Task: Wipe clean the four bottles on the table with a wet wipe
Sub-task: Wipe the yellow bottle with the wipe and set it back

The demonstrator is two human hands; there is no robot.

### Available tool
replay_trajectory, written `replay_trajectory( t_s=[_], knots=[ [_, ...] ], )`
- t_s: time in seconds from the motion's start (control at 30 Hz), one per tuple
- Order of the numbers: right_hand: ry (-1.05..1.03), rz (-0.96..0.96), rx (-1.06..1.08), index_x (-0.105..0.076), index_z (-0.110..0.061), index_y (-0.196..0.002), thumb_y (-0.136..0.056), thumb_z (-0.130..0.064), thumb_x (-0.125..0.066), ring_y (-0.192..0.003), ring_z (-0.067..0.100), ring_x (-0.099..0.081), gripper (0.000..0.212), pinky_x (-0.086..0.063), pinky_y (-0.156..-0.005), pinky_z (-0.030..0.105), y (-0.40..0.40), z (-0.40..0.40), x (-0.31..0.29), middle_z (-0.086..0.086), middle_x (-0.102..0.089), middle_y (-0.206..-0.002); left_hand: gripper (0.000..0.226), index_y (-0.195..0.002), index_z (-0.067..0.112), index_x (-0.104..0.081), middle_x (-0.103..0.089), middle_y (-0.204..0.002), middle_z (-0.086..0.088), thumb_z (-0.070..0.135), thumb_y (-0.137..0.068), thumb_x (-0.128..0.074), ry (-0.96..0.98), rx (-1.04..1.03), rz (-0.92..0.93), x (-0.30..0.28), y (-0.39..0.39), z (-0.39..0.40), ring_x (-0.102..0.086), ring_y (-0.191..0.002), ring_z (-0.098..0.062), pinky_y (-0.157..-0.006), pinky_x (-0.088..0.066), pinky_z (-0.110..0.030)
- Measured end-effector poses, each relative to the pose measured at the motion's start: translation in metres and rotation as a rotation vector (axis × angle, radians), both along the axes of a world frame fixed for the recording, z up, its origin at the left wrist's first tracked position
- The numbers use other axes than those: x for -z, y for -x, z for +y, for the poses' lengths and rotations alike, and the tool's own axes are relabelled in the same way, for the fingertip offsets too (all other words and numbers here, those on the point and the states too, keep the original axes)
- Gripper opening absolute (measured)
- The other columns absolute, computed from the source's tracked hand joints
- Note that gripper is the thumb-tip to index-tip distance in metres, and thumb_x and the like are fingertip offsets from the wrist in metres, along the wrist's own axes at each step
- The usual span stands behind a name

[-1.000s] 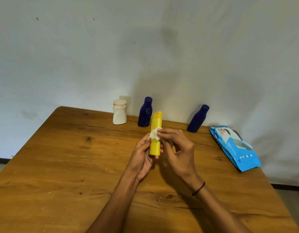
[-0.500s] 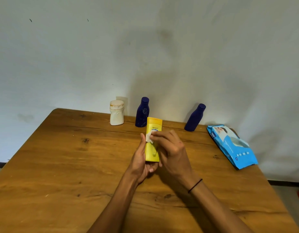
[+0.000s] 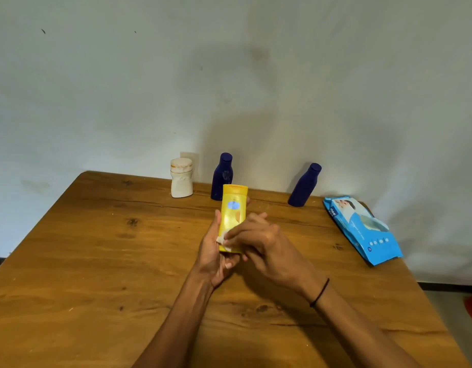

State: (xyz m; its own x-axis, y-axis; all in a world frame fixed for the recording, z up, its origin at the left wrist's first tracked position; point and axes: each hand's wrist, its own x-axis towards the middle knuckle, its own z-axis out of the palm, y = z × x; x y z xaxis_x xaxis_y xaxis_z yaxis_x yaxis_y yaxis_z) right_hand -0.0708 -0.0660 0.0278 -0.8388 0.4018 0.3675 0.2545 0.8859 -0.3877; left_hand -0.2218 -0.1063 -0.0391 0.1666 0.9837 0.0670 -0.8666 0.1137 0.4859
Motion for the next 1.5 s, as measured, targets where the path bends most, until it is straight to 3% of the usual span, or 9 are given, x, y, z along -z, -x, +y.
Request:
replay_trajectory(
  t_s=[0.07, 0.2, 0.47, 0.67, 0.83, 1.07, 1.2, 1.33, 1.5],
  knots=[
    [-0.007, -0.007, -0.01, -0.076, -0.014, -0.115, -0.091, -0.005, -0.068, -0.118, -0.002, -0.052, 0.027, -0.039, -0.103, 0.012, -0.008, 0.002, 0.0, -0.003, -0.073, -0.119, 0.071, -0.151, 0.012, -0.052, -0.052, -0.15, -0.028, 0.064, -0.104, -0.039, 0.035, 0.015, 0.024, 0.001, 0.0, -0.001, -0.075, -0.061, -0.021, -0.034, -0.049, -0.021],
    [-0.143, 0.04, 0.112, -0.075, -0.008, -0.119, -0.094, -0.013, -0.061, -0.12, 0.011, -0.055, 0.029, -0.044, -0.098, 0.019, -0.008, 0.02, -0.008, 0.006, -0.072, -0.124, 0.063, -0.139, 0.006, -0.047, -0.07, -0.095, -0.023, 0.059, -0.105, -0.036, 0.08, 0.018, 0.114, -0.003, -0.005, -0.004, -0.069, -0.049, -0.028, -0.029, -0.043, -0.021],
    [-0.11, 0.073, 0.156, -0.076, -0.008, -0.116, -0.092, -0.008, -0.07, -0.115, 0.019, -0.06, 0.025, -0.046, -0.095, 0.022, 0.016, 0.024, -0.016, 0.006, -0.073, -0.12, 0.06, -0.127, 0.003, -0.054, -0.068, -0.085, -0.021, 0.056, -0.104, -0.038, 0.131, -0.088, 0.13, -0.001, -0.004, -0.003, -0.065, -0.044, -0.027, -0.026, -0.038, -0.02],
    [0.011, -0.032, 0.001, -0.077, -0.016, -0.114, -0.093, -0.011, -0.066, -0.114, 0.003, -0.055, 0.024, -0.038, -0.1, 0.017, -0.007, 0.0, -0.001, -0.006, -0.073, -0.116, 0.087, -0.154, 0.003, -0.046, -0.028, -0.16, -0.037, 0.07, -0.099, -0.051, 0.084, -0.043, 0.088, 0.014, 0.0, 0.005, -0.071, -0.059, -0.017, -0.032, -0.046, -0.02],
    [-0.128, 0.027, 0.083, -0.076, -0.009, -0.115, -0.098, -0.015, -0.058, -0.113, 0.012, -0.056, 0.026, -0.051, -0.09, 0.023, -0.011, 0.016, -0.007, 0.004, -0.069, -0.121, 0.065, -0.133, 0.005, -0.054, -0.064, -0.088, -0.026, 0.061, -0.105, -0.038, 0.116, -0.059, 0.195, 0.006, -0.006, -0.001, -0.065, -0.046, -0.026, -0.028, -0.039, -0.02],
    [-0.156, 0.164, 0.255, -0.074, -0.003, -0.113, -0.09, -0.007, -0.072, -0.104, 0.022, -0.061, 0.024, -0.06, -0.08, 0.039, 0.017, 0.032, -0.014, 0.011, -0.066, -0.112, 0.081, -0.116, 0.011, -0.071, -0.061, -0.071, -0.026, 0.075, -0.102, -0.025, 0.118, -0.045, 0.281, 0.013, -0.006, -0.001, -0.052, -0.038, -0.02, -0.031, -0.036, -0.019],
    [-0.055, 0.102, 0.106, -0.076, -0.011, -0.111, -0.095, -0.013, -0.064, -0.104, 0.014, -0.056, 0.02, -0.052, -0.086, 0.031, 0.014, 0.007, -0.003, 0.002, -0.065, -0.107, 0.091, -0.13, 0.007, -0.061, -0.067, -0.085, -0.031, 0.082, -0.092, -0.025, 0.127, -0.149, 0.278, 0.013, -0.008, -0.001, -0.062, -0.042, -0.02, -0.029, -0.04, -0.02],
    [0.035, 0.048, 0.05, -0.077, -0.016, -0.11, -0.094, -0.008, -0.071, -0.111, 0.007, -0.055, 0.019, -0.047, -0.097, 0.025, -0.002, -0.008, 0.007, -0.006, -0.062, -0.11, 0.112, -0.152, 0.015, -0.047, -0.054, -0.145, -0.035, 0.097, -0.078, -0.032, 0.111, -0.184, 0.258, 0.008, -0.007, 0.0, -0.063, -0.053, -0.016, -0.032, -0.042, -0.02],
    [-0.119, 0.077, 0.119, -0.074, -0.007, -0.108, -0.095, -0.017, -0.06, -0.117, 0.018, -0.053, 0.022, -0.057, -0.093, 0.031, -0.002, 0.009, -0.003, 0.01, -0.06, -0.122, 0.105, -0.134, 0.01, -0.061, -0.061, -0.088, -0.034, 0.096, -0.077, -0.043, 0.09, -0.146, 0.392, 0.006, -0.01, -0.002, -0.058, -0.043, -0.022, -0.031, -0.037, -0.02]
  ],
)
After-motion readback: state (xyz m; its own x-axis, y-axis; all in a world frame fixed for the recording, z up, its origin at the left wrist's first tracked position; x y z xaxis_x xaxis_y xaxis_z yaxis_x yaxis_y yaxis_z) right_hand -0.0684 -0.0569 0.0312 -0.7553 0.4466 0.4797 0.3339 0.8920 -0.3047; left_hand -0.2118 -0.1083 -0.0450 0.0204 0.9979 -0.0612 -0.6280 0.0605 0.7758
